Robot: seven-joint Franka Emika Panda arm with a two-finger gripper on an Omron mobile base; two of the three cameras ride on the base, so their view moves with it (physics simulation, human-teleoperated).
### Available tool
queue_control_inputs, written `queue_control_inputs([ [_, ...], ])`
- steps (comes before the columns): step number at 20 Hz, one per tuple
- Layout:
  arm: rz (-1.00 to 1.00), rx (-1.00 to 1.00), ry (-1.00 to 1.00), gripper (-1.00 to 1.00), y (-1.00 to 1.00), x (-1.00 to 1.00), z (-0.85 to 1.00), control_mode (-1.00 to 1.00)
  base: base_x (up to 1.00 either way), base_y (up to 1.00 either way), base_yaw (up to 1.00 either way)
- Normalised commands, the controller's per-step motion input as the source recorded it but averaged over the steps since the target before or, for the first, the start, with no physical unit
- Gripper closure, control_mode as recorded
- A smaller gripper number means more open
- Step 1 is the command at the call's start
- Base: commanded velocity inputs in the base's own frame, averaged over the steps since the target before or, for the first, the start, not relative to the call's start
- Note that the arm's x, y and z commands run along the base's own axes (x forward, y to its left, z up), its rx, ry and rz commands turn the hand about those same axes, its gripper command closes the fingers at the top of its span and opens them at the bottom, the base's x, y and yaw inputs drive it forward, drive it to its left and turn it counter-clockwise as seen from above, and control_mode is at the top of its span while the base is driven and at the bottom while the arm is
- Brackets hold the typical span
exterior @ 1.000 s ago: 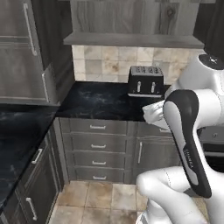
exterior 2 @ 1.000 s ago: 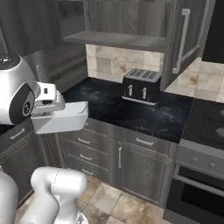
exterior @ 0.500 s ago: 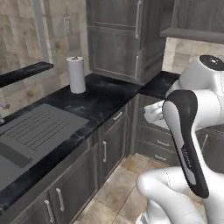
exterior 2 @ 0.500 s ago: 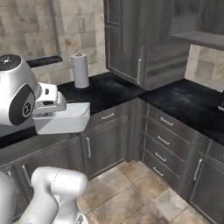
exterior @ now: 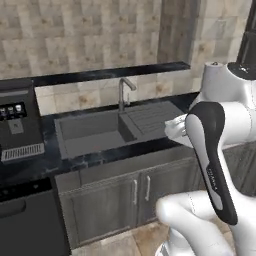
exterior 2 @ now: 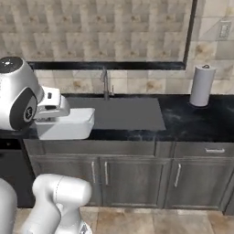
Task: Retrieve the tupperware and aluminum foil from the cabinet and place them on the dining counter near the plate with lime and avocado to prepare for storing leftovers.
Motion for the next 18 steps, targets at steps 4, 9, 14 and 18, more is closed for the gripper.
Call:
queue_control_inputs([
  [4, 0.00, 0.00, 0.00, 1.00, 0.00, 0.00, 0.00, 1.00, -0.03, 0.41, 0.98],
  [9, 0.00, 0.00, 0.00, 1.00, 0.00, 0.00, 0.00, 1.00, 0.00, 0.45, 0.94],
  [14, 0.00, 0.00, 0.00, 1.00, 0.00, 0.00, 0.00, 1.00, 0.00, 0.54, 0.85],
  [18, 0.00, 0.00, 0.00, 1.00, 0.00, 0.00, 0.00, 1.00, 0.07, 0.60, 0.78],
])
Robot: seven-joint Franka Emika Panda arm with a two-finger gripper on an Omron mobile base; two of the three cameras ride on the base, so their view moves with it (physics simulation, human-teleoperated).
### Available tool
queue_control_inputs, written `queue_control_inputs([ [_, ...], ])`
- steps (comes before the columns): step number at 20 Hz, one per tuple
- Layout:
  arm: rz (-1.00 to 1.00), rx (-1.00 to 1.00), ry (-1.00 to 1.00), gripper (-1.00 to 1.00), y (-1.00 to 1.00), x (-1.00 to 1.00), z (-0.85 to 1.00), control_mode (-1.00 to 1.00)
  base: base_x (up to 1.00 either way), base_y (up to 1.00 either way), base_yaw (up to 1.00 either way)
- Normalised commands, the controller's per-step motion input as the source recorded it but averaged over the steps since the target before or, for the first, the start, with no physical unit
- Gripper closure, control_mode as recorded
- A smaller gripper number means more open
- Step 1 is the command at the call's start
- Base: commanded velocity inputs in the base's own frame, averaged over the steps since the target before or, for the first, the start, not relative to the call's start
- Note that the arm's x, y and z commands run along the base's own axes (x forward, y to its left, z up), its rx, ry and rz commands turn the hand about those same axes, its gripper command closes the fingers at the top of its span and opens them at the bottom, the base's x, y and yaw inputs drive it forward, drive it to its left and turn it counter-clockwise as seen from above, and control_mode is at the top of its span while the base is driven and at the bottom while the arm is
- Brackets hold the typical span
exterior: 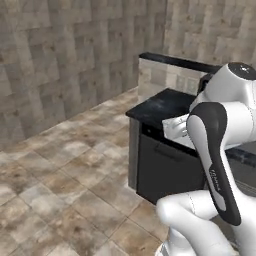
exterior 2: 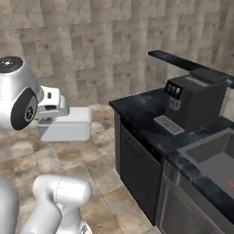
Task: Retrieve the tupperware and aluminum foil from the cabinet and place them on the dining counter near the plate with lime and avocado to prepare for storing leftovers.
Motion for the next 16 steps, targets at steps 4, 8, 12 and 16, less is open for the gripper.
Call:
queue_control_inputs([
  [4, 0.00, 0.00, 0.00, 1.00, 0.00, 0.00, 0.00, 1.00, 0.47, 0.61, 0.63],
  [8, 0.00, 0.00, 0.00, 1.00, 0.00, 0.00, 0.00, 1.00, 0.95, 0.46, 0.45],
  [12, 0.00, 0.00, 0.00, 1.00, 0.00, 0.00, 0.00, 1.00, 1.00, 0.34, 0.27],
  [16, 0.00, 0.00, 0.00, 1.00, 0.00, 0.00, 0.00, 1.00, 1.00, 0.14, 0.04],
])
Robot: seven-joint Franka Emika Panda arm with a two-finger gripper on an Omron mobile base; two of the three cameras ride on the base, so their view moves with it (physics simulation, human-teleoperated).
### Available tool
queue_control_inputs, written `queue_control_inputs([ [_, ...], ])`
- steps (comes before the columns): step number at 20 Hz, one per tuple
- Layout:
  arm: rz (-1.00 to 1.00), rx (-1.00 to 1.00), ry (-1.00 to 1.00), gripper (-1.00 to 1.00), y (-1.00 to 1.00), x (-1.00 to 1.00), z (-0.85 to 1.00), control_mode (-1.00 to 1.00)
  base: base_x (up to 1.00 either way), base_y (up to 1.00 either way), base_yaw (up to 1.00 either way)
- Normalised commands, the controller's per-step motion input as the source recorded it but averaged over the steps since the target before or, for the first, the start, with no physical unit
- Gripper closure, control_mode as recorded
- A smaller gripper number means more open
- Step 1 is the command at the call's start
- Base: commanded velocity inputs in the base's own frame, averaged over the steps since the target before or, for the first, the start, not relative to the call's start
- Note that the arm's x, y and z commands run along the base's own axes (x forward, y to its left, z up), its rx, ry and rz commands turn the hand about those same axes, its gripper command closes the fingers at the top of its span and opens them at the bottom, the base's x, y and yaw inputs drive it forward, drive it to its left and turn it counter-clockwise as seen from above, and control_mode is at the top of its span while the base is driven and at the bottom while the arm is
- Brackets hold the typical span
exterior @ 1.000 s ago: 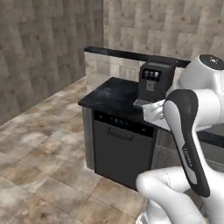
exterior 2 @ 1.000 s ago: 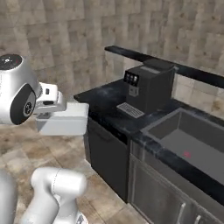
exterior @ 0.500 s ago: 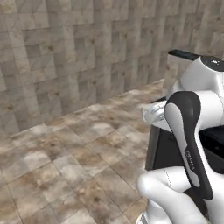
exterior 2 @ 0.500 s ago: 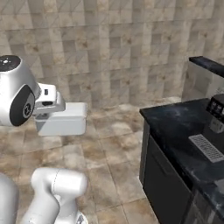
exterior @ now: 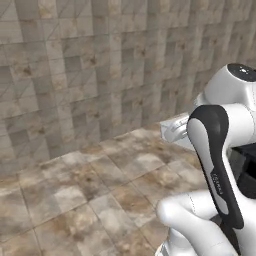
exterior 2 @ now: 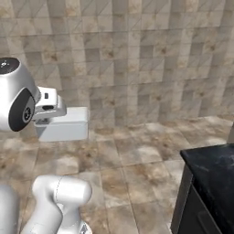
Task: Retrieve the tupperware and aluminum foil from the cabinet and place them on the dining counter near the plate with lime and avocado to prepare for storing leftovers.
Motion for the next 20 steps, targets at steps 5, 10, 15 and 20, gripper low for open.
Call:
queue_control_inputs([
  [5, 0.00, 0.00, 0.00, 1.00, 0.00, 0.00, 0.00, 1.00, 1.00, 0.06, -0.06],
  [10, 0.00, 0.00, 0.00, 1.00, 0.00, 0.00, 0.00, 1.00, 1.00, 0.13, -0.31],
  [15, 0.00, 0.00, 0.00, 1.00, 0.00, 0.00, 0.00, 1.00, 1.00, 0.23, -0.47],
  [20, 0.00, 0.00, 0.00, 1.00, 0.00, 0.00, 0.00, 1.00, 0.91, 0.26, -0.56],
])
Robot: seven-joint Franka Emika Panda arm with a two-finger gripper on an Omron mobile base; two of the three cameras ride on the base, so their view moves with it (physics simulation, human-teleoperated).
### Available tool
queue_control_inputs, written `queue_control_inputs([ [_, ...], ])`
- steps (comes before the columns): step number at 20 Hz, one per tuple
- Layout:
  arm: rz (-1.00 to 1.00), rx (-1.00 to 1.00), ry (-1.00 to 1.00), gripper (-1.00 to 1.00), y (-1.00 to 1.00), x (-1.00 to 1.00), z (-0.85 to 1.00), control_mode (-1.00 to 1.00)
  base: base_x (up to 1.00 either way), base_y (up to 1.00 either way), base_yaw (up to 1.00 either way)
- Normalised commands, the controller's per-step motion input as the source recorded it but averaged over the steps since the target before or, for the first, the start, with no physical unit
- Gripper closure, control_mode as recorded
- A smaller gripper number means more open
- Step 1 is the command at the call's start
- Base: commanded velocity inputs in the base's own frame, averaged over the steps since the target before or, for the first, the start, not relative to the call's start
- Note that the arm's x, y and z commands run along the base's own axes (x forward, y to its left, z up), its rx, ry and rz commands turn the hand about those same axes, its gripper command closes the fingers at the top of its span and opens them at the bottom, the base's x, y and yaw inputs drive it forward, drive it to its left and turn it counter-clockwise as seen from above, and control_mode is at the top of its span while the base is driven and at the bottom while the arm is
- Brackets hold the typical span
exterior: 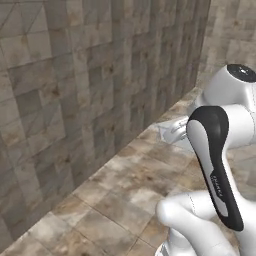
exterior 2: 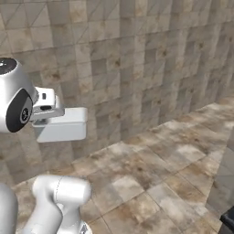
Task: Retrieve the tupperware and aluminum foil from the cabinet and place them on the dining counter near the plate with lime and avocado to prepare for storing leftovers.
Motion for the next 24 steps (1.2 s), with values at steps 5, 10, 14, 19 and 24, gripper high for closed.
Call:
queue_control_inputs([
  [5, 0.00, 0.00, 0.00, 1.00, 0.00, 0.00, 0.00, 1.00, 0.78, 0.29, -0.62],
  [10, 0.00, 0.00, 0.00, 1.00, 0.00, 0.00, 0.00, 1.00, 0.77, 0.30, -0.63],
  [14, 0.00, 0.00, 0.00, 1.00, 0.00, 0.00, 0.00, 1.00, 0.94, 0.31, -0.55],
  [19, 0.00, 0.00, 0.00, 1.00, 0.00, 0.00, 0.00, 1.00, 1.00, 0.32, -0.43],
  [24, 0.00, 0.00, 0.00, 1.00, 0.00, 0.00, 0.00, 1.00, 1.00, 0.29, -0.25],
])
